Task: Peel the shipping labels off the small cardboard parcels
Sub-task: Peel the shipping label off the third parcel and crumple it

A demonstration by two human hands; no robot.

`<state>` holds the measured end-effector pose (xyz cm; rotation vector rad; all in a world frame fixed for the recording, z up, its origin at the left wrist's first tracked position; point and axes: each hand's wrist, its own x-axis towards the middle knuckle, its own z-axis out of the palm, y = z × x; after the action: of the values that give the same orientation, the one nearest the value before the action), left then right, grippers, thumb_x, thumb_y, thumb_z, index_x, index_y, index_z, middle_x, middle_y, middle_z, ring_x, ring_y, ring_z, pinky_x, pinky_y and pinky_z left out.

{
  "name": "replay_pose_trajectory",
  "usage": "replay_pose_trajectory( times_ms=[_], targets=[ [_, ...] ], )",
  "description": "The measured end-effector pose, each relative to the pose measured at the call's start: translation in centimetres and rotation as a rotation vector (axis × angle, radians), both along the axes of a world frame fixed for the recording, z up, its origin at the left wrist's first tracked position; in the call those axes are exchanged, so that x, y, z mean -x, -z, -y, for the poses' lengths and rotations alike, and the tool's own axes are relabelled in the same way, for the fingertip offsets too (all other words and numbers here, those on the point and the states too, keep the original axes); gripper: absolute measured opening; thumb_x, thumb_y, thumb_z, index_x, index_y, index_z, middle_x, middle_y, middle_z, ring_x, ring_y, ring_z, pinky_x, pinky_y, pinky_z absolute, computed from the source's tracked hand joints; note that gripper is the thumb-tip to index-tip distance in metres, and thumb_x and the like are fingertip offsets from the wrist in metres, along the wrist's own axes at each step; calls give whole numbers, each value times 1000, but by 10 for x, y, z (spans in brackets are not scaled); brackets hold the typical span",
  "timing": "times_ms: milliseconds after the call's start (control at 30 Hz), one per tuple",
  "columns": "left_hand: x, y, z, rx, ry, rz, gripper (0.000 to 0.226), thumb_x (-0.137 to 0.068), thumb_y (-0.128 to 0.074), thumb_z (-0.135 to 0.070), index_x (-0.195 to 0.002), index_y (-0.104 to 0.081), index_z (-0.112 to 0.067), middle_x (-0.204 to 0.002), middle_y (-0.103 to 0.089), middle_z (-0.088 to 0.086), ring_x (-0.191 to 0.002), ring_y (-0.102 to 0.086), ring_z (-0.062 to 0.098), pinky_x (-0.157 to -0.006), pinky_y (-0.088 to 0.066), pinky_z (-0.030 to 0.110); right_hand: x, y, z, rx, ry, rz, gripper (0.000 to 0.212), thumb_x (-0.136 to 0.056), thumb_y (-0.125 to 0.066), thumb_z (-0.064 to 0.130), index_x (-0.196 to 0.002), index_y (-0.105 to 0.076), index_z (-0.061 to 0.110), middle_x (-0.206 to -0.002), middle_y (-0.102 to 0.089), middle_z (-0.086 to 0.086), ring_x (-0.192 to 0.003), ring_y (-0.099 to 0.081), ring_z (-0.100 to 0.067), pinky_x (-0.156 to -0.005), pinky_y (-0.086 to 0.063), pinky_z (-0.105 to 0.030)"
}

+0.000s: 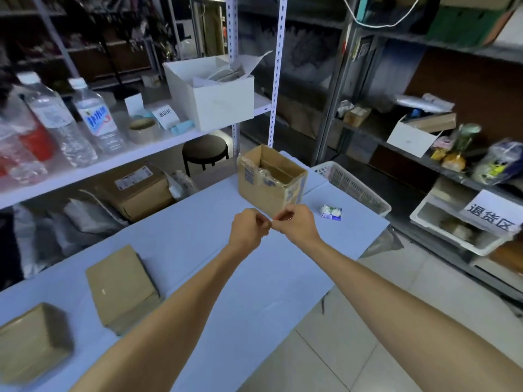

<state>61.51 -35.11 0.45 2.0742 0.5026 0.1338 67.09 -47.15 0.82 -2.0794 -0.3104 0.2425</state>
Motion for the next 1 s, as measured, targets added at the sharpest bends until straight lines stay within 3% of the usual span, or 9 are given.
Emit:
replay_pose_trajectory(
  times_ms=[133,367,567,733,867,933,1000],
  targets=[
    [-21,-2,-13,103,-52,27,13,-82,-56,-5,-78,-68,-2,-77,-71,16,-78,-69,31,-80,-58,47,-26,-10,-14,45,-70,27,5,-71,-74,8,-73,-70,6,-68,-66,-1,-63,-59,-10,-57,-45,-19],
    [-77,3,-29,59,-180,30,9,-87,-64,-13,-79,-66,-9,-79,-72,12,-76,-68,25,-69,-56,35,-101,-4,-40,102,-210,44,5,-72,-76,9,-74,-71,8,-70,-69,-1,-69,-65,-16,-68,-56,-36],
    [-136,8,-14,160,-289,25,21,-85,-67,-13,-67,-59,-19,-79,-71,13,-80,-69,28,-82,-58,43,-170,-3,-34,151,-330,99,9,-73,-80,13,-77,-74,8,-69,-67,3,-63,-58,-1,-55,-42,-9],
    [-179,-4,5,138,-320,60,23,-85,-67,-15,-65,-57,-19,-77,-67,8,-79,-64,22,-77,-53,36,-217,-17,-21,181,-332,106,9,-69,-79,17,-67,-71,21,-65,-67,10,-69,-64,-7,-64,-52,-25],
    [-204,-13,3,92,-326,50,9,-85,-64,-17,-77,-60,-15,-81,-73,10,-81,-68,24,-76,-54,35,-235,-26,-21,103,-351,101,8,-73,-77,13,-72,-70,17,-68,-67,4,-67,-64,-8,-57,-48,-14],
    [-215,-16,-4,52,-318,43,7,-86,-63,-17,-80,-62,-13,-80,-73,11,-77,-69,25,-74,-57,37,-247,-28,-24,72,-364,91,8,-74,-77,12,-74,-72,17,-74,-71,-1,-74,-67,-14,-64,-54,-22],
    [-222,-16,-9,17,-308,17,6,-87,-62,-16,-83,-60,-12,-84,-72,13,-73,-66,23,-62,-53,30,-255,-27,-28,75,-378,76,7,-76,-78,12,-77,-72,16,-79,-72,-4,-78,-68,-16,-68,-55,-26]
  ],
)
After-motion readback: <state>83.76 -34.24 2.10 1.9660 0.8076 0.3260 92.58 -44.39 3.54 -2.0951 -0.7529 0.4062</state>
